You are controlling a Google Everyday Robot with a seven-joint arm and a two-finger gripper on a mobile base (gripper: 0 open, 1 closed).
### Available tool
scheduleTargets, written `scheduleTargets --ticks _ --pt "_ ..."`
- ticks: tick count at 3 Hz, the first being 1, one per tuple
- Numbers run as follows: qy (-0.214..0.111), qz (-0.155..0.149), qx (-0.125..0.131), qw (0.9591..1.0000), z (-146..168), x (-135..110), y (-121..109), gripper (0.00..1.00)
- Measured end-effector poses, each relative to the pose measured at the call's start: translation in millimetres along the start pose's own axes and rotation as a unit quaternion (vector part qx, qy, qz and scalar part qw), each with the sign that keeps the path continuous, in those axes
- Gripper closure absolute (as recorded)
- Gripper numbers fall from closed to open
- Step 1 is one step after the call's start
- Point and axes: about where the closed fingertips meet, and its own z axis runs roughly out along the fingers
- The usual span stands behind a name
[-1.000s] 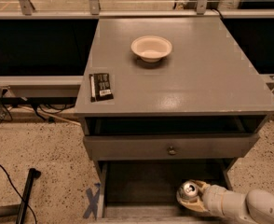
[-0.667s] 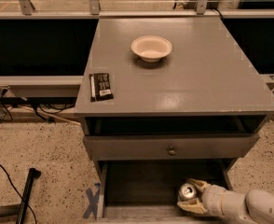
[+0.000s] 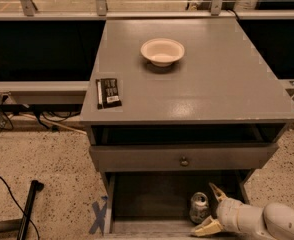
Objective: Place 7up can into middle drawer
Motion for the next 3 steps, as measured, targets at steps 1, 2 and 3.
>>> scheduleTargets --ticks 1,2,3 --pt "-0.034 0.0 -0.015 0.9993 -9.5 -10.6 5.1 0.0" --pt "-0.082 -0.022 -0.037 0.9957 -35.9 -27.0 21.7 0.0" --pt "-0.09 -0.022 -0.049 0.9945 -38.1 -29.7 29.1 0.0"
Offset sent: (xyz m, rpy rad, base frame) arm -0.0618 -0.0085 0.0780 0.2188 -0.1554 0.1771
